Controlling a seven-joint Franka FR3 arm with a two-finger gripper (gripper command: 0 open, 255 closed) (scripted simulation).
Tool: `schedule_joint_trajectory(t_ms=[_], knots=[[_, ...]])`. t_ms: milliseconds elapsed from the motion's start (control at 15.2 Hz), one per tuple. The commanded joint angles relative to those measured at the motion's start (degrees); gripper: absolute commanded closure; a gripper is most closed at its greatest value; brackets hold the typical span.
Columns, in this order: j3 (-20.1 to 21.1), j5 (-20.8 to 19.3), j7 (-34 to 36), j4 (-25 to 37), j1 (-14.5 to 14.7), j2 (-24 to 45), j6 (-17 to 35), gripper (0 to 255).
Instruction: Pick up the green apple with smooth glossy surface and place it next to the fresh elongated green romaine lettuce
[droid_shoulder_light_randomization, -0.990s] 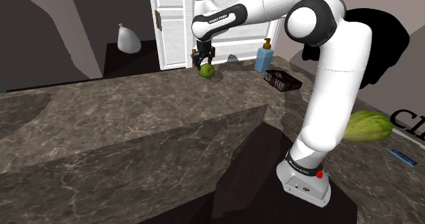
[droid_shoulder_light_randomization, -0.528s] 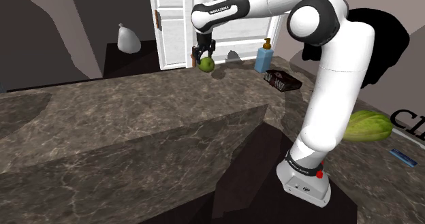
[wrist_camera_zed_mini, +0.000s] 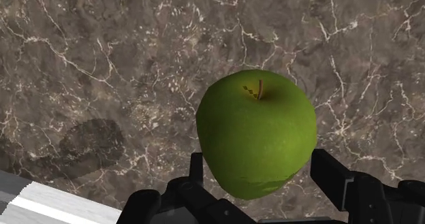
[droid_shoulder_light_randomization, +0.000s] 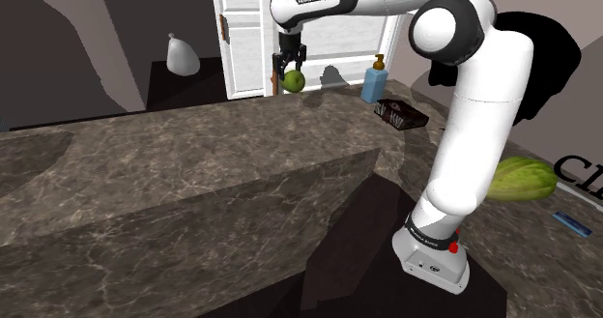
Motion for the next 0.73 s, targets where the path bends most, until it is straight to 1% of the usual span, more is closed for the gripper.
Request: schedule_joint_trajectory(t_ms=[0, 264, 660], knots=[[0.0, 0.1, -0.2, 1.6, 0.0, 0.1, -1.5, 255], [0.0, 0.2, -0.5, 4.5, 0.0, 0.2, -4.3, 255], [-1.7, -0.6, -3.7, -11.8, -2.0, -12.4, -0.2, 255]])
